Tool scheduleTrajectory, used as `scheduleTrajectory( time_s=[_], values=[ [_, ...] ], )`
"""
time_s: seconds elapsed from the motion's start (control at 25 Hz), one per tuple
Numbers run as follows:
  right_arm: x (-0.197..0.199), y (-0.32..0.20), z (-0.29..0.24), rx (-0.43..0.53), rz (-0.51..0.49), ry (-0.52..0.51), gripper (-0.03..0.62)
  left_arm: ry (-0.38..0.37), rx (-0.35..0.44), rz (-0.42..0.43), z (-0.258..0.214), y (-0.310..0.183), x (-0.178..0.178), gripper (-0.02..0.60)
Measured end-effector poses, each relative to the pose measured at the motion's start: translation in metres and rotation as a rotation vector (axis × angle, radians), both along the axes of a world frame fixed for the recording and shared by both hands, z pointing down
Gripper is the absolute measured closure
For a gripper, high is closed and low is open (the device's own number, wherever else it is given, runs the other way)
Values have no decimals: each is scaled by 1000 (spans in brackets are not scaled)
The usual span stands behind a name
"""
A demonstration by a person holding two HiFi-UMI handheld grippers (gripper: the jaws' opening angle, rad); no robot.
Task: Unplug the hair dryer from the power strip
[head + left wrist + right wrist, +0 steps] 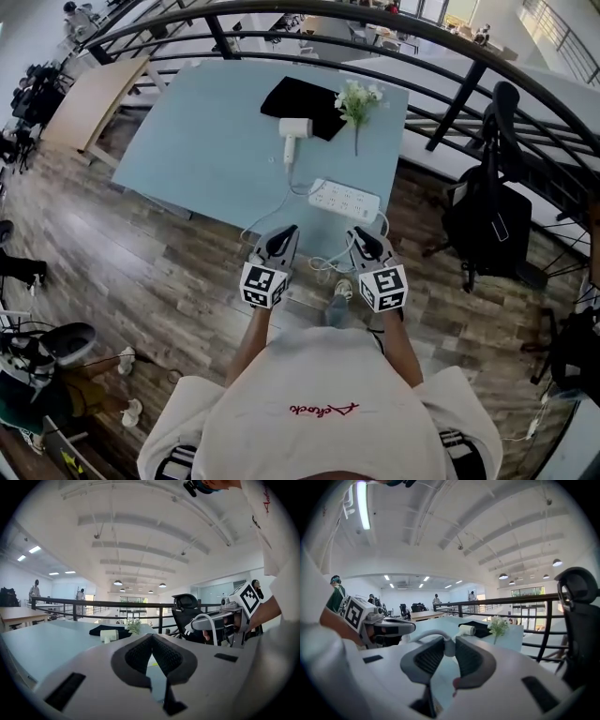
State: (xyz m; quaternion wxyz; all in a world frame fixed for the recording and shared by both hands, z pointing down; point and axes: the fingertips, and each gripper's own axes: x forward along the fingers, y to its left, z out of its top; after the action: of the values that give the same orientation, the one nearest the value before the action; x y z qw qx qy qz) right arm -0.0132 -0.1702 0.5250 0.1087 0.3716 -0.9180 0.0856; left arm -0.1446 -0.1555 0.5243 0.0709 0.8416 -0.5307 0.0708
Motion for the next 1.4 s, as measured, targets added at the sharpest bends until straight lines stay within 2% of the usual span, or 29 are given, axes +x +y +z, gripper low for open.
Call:
scheduleTrajectory(
  time_s=[0.28, 0.76, 1.04, 1.4],
  values=[
    [-8, 69, -6, 7, 2, 3, 510, 4, 14, 6, -7, 66, -6, 572],
    [9, 146, -28, 55, 51, 3, 510, 12, 48, 56, -22, 143, 19, 572],
    [33, 157, -37, 61, 61, 3, 510, 20, 52, 62, -28, 154, 43, 572],
    [78, 157, -47, 60, 23, -5, 510, 21, 69, 16, -47, 153, 89, 572]
  ],
)
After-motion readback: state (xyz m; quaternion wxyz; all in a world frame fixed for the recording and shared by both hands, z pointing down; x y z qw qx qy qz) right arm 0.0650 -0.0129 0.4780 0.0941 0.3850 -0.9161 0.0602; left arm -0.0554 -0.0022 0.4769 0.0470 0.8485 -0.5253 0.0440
